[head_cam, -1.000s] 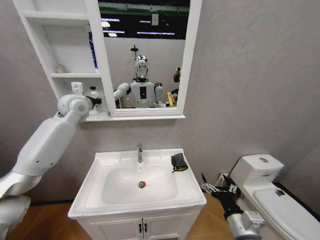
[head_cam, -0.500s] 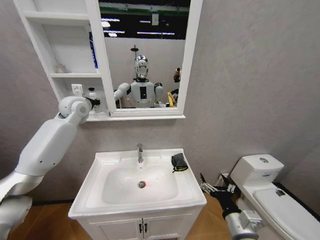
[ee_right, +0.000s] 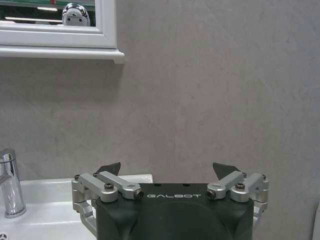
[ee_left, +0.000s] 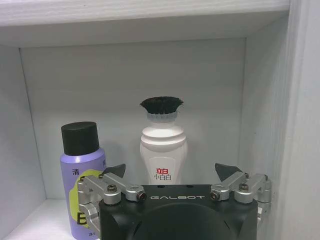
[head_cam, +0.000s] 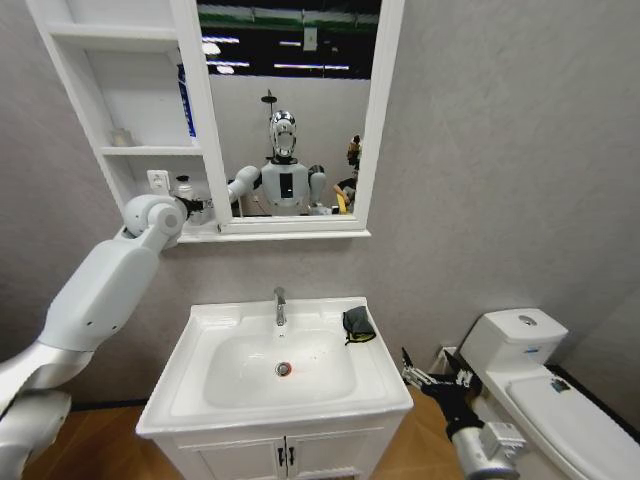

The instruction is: Move facial cleanser and shampoo from washbasin to cabinet, then wipe washbasin with towel.

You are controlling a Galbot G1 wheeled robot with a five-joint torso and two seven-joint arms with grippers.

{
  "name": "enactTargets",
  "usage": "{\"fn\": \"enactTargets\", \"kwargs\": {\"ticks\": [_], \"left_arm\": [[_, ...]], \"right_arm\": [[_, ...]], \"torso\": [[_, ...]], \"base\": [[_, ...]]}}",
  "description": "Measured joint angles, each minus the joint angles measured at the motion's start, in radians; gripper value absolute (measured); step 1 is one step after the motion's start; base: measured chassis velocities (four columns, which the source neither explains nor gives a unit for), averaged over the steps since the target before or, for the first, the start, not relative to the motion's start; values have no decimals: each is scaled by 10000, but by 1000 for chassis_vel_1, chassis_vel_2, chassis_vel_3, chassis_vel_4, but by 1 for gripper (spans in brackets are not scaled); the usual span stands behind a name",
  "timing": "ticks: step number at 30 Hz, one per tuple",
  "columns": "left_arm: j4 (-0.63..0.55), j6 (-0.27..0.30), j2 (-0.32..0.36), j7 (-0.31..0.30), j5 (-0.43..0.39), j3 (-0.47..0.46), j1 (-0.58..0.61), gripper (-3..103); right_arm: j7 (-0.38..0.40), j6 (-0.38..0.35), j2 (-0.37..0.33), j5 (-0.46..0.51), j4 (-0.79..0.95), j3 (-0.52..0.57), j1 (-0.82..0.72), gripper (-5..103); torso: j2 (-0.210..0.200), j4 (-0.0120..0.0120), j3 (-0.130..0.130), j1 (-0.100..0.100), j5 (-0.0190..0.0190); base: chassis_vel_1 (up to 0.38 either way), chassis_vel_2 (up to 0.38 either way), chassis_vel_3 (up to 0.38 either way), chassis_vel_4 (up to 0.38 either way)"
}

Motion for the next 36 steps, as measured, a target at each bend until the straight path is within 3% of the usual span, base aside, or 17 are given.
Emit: {"fn": "enactTargets", "kwargs": {"ticks": [17, 29, 36], "left_arm": [[-1133, -285, 372, -176, -133, -610, 914, 100], [-3549, -756, 1151, -1062, 179, -2057, 3441, 100], [-5472, -1208, 1305, -1297, 384, -3576, 5877, 100]], "right_arm": [[1, 0, 27, -40, 39, -42, 3, 100], [11, -21, 33, -158, 160, -105, -11, 100], [23, -21, 58, -247, 283, -175, -89, 100]], "torso": [[0, -2, 0, 0, 0], [0, 1, -1, -1, -2], [0, -2, -1, -1, 0]], "base": [[0, 0, 0, 0], [0, 0, 0, 0], [0, 0, 0, 0]]}}
